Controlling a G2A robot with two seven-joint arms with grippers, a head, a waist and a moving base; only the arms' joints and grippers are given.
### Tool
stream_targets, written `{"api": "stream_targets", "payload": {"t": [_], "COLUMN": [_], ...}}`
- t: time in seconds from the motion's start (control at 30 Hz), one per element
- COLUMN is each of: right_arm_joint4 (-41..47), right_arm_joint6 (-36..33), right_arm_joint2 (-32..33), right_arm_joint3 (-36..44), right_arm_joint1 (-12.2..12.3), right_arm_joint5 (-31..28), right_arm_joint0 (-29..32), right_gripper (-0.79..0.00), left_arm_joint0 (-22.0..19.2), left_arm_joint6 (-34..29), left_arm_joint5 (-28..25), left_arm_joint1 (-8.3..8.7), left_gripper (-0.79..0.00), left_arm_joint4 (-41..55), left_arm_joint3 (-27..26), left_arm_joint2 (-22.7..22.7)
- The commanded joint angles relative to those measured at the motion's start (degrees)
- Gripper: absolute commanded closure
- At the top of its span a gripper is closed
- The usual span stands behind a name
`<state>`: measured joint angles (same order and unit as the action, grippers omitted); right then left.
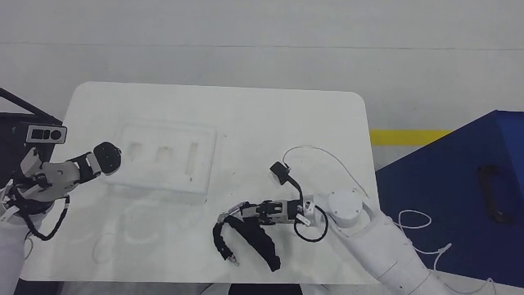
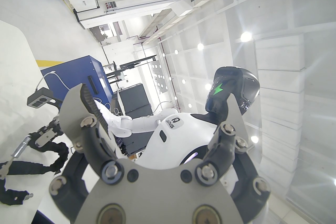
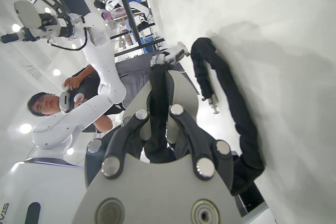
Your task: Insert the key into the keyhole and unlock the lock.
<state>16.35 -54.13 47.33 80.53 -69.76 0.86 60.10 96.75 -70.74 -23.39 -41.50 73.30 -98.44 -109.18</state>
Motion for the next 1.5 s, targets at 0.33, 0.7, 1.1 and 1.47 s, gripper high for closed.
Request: {"api": "stream_targets", "payload": {"t": [0.33, 0.7, 1.1, 1.47], "right_arm_joint4": [-23.52, -35.36, -35.24, -35.24], "right_arm_joint6": [13.74, 24.65, 23.9, 23.9], "right_arm_joint2": [7.29, 23.57, 25.43, 25.43], "right_arm_joint3": [13.46, 29.09, 29.26, 29.26], "right_arm_joint1": [3.03, 6.69, 7.05, 7.05], "right_arm_joint5": [-1.89, -20.06, -22.26, -22.26], "right_arm_joint0": [4.7, 18.85, 19.83, 19.83], "right_gripper": [-0.785, -0.785, -0.785, -0.785], "left_arm_joint0": [0.0, 0.0, 0.0, 0.0], "left_arm_joint6": [0.0, 0.0, 0.0, 0.0], "left_arm_joint5": [0.0, 0.0, 0.0, 0.0], "left_arm_joint1": [0.0, 0.0, 0.0, 0.0], "left_gripper": [-0.785, -0.785, -0.784, -0.784], "left_arm_joint4": [0.0, 0.0, 0.0, 0.0], "left_arm_joint3": [0.0, 0.0, 0.0, 0.0], "left_arm_joint2": [0.0, 0.0, 0.0, 0.0]}}
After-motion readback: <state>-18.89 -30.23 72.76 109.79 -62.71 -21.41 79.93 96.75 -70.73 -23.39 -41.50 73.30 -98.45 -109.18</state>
